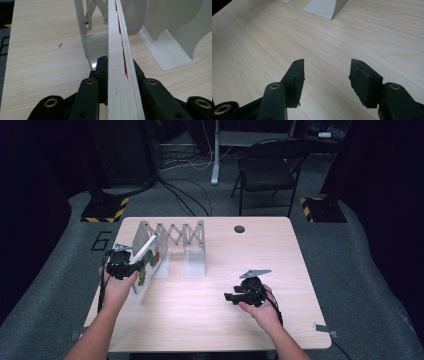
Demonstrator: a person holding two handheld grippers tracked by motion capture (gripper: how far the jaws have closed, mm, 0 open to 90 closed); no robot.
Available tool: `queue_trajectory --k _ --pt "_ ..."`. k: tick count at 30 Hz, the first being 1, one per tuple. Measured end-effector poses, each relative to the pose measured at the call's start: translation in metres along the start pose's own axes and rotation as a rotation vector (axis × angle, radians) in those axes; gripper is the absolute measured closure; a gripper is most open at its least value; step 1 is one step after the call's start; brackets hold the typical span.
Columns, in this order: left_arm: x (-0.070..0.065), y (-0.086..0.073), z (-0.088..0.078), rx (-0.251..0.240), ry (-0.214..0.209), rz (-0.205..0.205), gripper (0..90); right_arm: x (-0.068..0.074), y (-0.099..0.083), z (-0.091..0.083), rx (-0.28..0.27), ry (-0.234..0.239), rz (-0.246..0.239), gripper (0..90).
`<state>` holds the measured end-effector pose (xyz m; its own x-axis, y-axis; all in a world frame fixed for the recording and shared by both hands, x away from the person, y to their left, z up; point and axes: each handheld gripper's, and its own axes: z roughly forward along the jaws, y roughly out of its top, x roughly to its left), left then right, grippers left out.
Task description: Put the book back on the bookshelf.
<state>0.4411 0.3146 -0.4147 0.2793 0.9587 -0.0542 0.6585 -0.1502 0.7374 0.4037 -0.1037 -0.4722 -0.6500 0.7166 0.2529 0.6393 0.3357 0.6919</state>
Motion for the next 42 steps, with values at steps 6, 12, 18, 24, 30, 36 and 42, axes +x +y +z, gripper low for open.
queue_trajectory --k 6,12,18,24,30,36,42 --pt "0.001 0.003 0.006 0.001 0.006 -0.008 75.7 0.0 0.0 -0.001 0.009 0.001 0.018 45.5" --pt "0.003 0.005 0.012 0.003 0.023 -0.022 75.7 0.0 0.0 0.0 0.012 0.004 0.014 45.5" --pt "0.006 0.005 0.015 -0.001 0.026 -0.04 75.7 0.0 0.0 0.001 0.013 0.003 0.01 45.5" --pt "0.005 0.005 0.016 -0.003 0.033 -0.041 75.6 0.0 0.0 0.001 0.014 0.003 0.012 45.5" --pt "-0.001 0.004 0.017 -0.007 0.049 -0.025 75.7 -0.001 0.0 0.001 0.003 0.003 -0.007 45.5" --pt "-0.004 0.002 0.019 0.002 0.054 -0.022 75.6 0.001 0.0 0.001 0.015 0.006 0.01 45.5" --pt "-0.006 -0.001 0.023 0.004 0.059 -0.026 75.6 0.0 0.0 0.002 0.007 0.001 0.002 45.4"
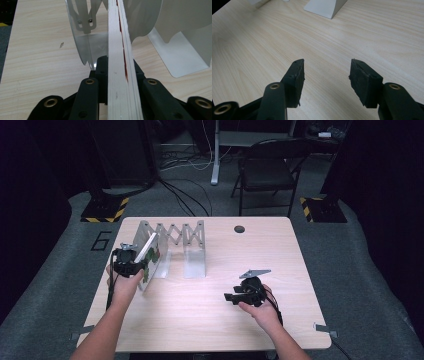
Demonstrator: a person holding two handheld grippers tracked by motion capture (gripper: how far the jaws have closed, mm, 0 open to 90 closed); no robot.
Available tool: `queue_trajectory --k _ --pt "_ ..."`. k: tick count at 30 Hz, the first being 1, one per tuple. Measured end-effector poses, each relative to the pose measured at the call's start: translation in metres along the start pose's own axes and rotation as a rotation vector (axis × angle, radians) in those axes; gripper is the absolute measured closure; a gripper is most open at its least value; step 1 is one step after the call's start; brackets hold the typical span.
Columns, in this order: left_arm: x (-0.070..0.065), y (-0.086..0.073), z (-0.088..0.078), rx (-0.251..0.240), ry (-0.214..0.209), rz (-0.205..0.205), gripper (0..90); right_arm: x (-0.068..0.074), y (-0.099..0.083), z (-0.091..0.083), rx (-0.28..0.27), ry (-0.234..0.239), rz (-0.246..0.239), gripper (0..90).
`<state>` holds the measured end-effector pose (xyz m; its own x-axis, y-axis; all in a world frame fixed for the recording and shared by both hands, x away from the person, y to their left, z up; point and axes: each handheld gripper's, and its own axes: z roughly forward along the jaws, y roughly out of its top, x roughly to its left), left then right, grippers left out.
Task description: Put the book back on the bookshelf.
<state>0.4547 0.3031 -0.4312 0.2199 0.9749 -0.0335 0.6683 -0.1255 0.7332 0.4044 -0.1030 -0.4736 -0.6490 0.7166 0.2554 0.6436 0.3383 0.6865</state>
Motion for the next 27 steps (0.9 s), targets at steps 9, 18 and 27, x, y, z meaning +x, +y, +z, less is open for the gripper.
queue_trajectory --k 9,18,27 --pt "-0.0038 0.0003 0.0038 0.02 0.007 -0.002 75.6 0.0004 -0.0001 0.0001 0.006 0.003 0.001 45.4" --pt "-0.0018 -0.0042 0.0084 0.038 0.004 0.001 75.0 -0.0005 -0.0002 -0.0008 0.006 0.001 -0.001 45.4" --pt "-0.0055 -0.0046 0.0078 0.038 0.003 0.002 72.2 0.0011 -0.0002 -0.0001 0.01 -0.001 0.007 45.4"
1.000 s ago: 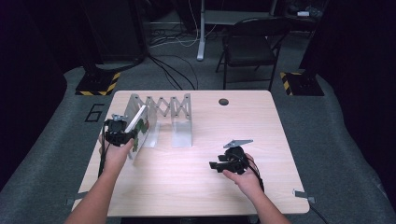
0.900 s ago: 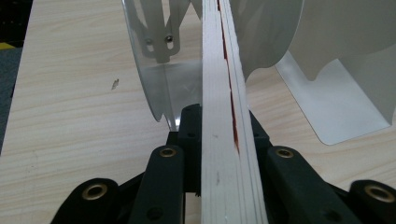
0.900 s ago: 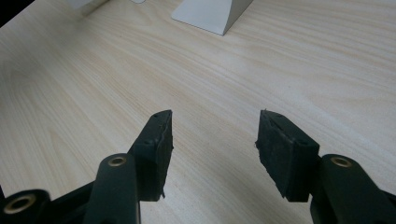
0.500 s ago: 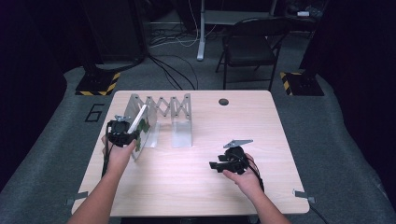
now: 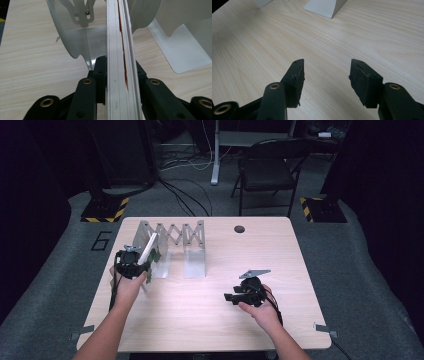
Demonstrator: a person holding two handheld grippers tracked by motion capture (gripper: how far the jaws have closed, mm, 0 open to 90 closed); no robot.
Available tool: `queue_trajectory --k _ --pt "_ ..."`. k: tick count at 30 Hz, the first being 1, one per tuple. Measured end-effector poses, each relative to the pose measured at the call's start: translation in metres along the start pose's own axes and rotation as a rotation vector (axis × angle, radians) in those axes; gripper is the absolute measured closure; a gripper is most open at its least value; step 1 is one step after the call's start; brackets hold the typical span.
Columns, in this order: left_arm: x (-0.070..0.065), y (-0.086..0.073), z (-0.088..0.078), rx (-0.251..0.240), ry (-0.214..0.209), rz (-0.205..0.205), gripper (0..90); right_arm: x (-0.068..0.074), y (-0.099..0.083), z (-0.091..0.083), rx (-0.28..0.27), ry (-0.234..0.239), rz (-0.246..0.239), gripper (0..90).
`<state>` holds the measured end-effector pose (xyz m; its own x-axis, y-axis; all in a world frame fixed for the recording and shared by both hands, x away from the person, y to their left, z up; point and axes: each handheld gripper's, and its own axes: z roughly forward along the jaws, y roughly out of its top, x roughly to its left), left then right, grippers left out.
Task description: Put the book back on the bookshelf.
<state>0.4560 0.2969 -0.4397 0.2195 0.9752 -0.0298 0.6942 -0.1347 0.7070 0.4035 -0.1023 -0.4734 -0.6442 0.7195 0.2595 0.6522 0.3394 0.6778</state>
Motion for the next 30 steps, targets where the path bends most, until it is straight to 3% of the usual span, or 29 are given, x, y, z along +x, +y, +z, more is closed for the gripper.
queue_trajectory --k 12,16,17,30 --pt "-0.001 -0.002 -0.006 0.003 -0.008 -0.008 64.0 0.001 0.0 0.0 0.0 0.003 0.004 45.3" --pt "-0.003 -0.006 -0.01 -0.006 -0.006 0.018 60.4 0.001 0.0 0.001 0.003 0.002 -0.002 45.4" --pt "-0.004 -0.007 -0.01 -0.008 -0.007 0.007 60.1 0.001 0.0 0.001 0.004 0.001 -0.003 45.4" --pt "-0.002 -0.017 -0.02 -0.001 -0.046 0.01 51.7 0.001 0.0 0.002 0.007 0.002 -0.009 45.3"
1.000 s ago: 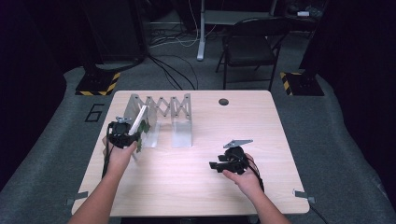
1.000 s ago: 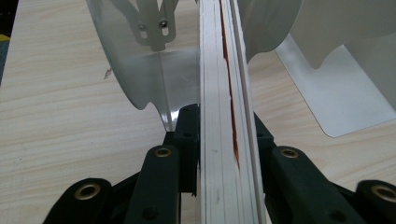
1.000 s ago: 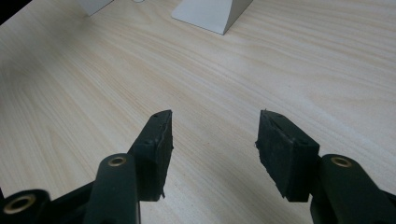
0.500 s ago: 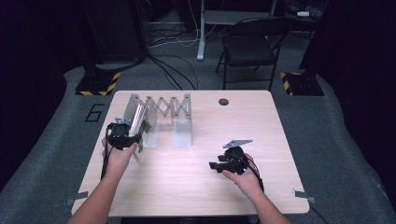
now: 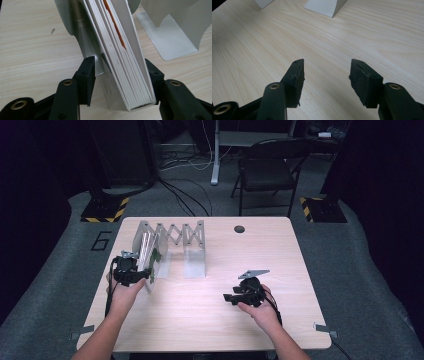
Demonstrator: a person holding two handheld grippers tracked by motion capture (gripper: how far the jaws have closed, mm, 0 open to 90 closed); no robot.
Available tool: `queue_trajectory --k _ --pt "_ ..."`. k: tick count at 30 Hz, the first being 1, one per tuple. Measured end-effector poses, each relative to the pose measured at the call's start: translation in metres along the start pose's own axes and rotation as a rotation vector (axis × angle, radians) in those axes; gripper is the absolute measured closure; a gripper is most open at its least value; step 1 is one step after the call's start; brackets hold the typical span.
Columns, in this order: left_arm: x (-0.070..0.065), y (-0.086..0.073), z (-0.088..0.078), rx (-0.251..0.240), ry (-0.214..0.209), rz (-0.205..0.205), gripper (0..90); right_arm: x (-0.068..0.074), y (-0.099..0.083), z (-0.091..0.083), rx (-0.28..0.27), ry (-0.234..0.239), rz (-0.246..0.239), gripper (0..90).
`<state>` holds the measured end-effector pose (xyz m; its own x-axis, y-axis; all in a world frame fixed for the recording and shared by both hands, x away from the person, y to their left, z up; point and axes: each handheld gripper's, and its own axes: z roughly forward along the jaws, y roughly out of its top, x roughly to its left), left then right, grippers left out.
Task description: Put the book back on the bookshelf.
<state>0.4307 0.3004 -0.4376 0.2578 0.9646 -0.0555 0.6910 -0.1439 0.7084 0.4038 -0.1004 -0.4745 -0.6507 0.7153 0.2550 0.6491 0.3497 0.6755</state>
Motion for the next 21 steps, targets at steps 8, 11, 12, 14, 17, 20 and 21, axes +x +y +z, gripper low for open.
queue_trajectory --k 8,11,12,14,17,20,21 --pt "-0.002 -0.002 -0.006 -0.008 -0.016 -0.001 46.4 0.0 0.0 0.0 0.002 0.001 0.0 45.2" --pt "-0.002 -0.003 -0.011 -0.009 -0.023 0.005 44.8 0.0 0.0 0.0 0.004 -0.002 0.006 45.2" --pt "-0.002 -0.004 -0.012 -0.021 -0.023 0.001 44.8 0.0 0.0 0.0 0.003 0.0 0.005 45.2" --pt "-0.001 -0.004 -0.015 -0.022 -0.031 0.0 44.8 0.0 0.0 0.0 0.003 -0.001 0.007 45.2" --pt "0.0 -0.006 -0.02 -0.032 -0.044 -0.003 44.8 0.0 0.0 0.0 0.003 -0.002 0.007 45.2" --pt "0.0 -0.007 -0.025 -0.036 -0.054 0.001 44.8 0.0 0.0 0.0 0.003 -0.002 0.004 45.2" --pt "0.0 -0.008 -0.027 -0.036 -0.058 0.005 44.8 0.0 0.0 0.0 0.002 0.0 0.0 45.1"
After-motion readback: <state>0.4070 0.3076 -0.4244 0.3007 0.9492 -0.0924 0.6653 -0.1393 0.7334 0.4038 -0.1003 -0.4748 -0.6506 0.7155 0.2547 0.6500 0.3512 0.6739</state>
